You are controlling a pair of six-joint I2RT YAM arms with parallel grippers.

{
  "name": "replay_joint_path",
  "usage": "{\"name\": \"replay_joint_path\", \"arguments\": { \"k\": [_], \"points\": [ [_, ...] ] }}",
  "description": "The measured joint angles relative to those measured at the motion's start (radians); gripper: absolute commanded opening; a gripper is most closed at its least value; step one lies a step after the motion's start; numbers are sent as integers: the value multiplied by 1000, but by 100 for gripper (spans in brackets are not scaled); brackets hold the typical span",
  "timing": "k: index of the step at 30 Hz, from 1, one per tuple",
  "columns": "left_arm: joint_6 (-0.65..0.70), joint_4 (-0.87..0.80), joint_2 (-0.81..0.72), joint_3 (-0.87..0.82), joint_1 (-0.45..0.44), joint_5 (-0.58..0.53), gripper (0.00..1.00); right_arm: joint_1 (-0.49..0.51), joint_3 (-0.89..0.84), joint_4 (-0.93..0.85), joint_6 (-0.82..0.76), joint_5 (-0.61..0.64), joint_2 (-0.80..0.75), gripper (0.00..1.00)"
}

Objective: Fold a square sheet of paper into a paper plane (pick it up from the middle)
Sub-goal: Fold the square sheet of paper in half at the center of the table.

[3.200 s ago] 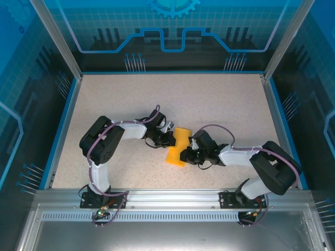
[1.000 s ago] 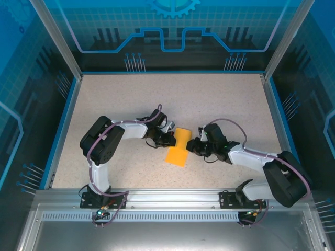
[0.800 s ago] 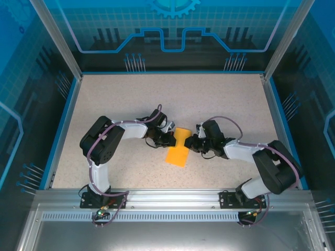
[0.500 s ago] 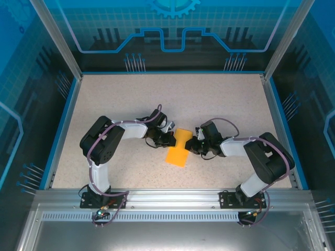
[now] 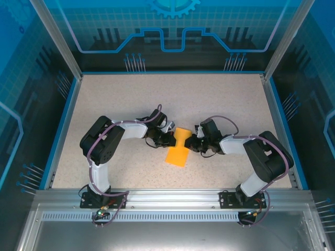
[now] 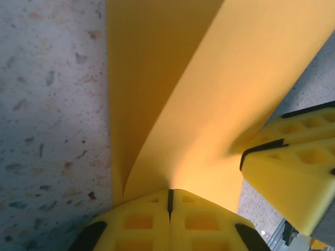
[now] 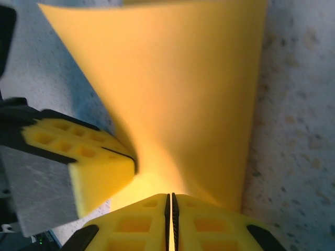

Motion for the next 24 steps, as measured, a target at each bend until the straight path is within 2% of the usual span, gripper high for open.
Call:
{"name": "replay_joint_path", "arguments": {
  "k": [9,19,24],
  "points": [
    [0,0,0,0,0,0,0,-40,30,6,-22,-5,71,11],
    [0,0,0,0,0,0,0,-48,40,-8,-23,-23,72,11],
    [1,0,0,0,0,0,0,-83,71,-37,-39,-23,68,12]
  ]
}}
